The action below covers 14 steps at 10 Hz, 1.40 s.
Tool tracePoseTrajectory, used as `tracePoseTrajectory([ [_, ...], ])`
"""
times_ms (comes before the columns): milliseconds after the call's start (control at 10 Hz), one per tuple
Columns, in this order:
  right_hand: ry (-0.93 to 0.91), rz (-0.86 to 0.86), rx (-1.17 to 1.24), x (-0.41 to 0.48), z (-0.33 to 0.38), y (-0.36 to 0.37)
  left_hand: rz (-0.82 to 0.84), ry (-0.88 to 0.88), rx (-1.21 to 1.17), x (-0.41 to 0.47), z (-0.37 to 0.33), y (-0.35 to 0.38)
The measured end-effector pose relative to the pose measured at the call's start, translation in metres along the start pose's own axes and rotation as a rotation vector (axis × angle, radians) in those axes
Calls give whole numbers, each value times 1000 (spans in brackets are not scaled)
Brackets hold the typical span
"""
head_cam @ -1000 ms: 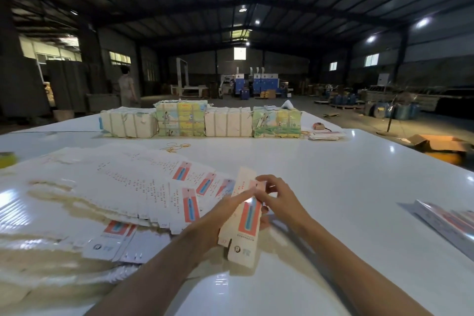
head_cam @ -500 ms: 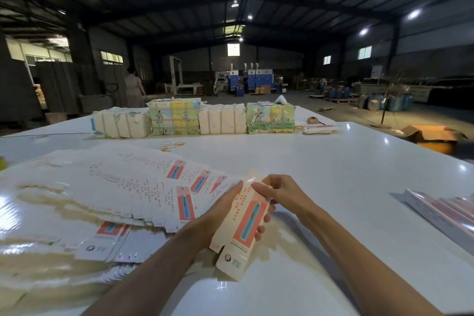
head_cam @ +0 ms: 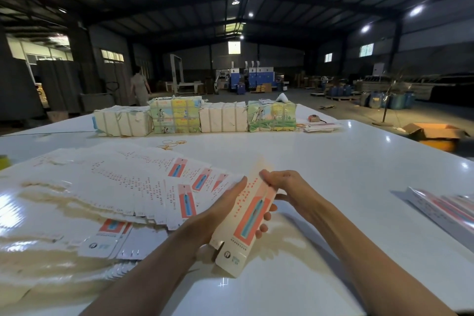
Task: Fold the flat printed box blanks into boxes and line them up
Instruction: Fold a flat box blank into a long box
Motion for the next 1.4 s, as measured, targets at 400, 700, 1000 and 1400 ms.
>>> tracePoseTrajectory([
  [400, -28, -34, 123, -1, 5, -3, 316, -154, 44, 4, -7, 30],
  [700, -112, -39, 371, 1, 1, 13, -447, 216, -88, -14, 1, -20],
  [1000, -137, -100, 254, -5, 3, 16, -529, 416, 100, -15, -6, -24],
  [1400, -229, -166, 24, -11, 8, 11, -632, 521, 819, -20, -31, -10],
])
Point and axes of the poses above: each hand's wrist, its own x-axis towards the middle knuckle, its own y-axis out of the palm, z = x × y, the point moved 7 cm from there along x, towards the middle knuckle, and after that the axes turned 5 degrees about y, right-handed, at the moved point
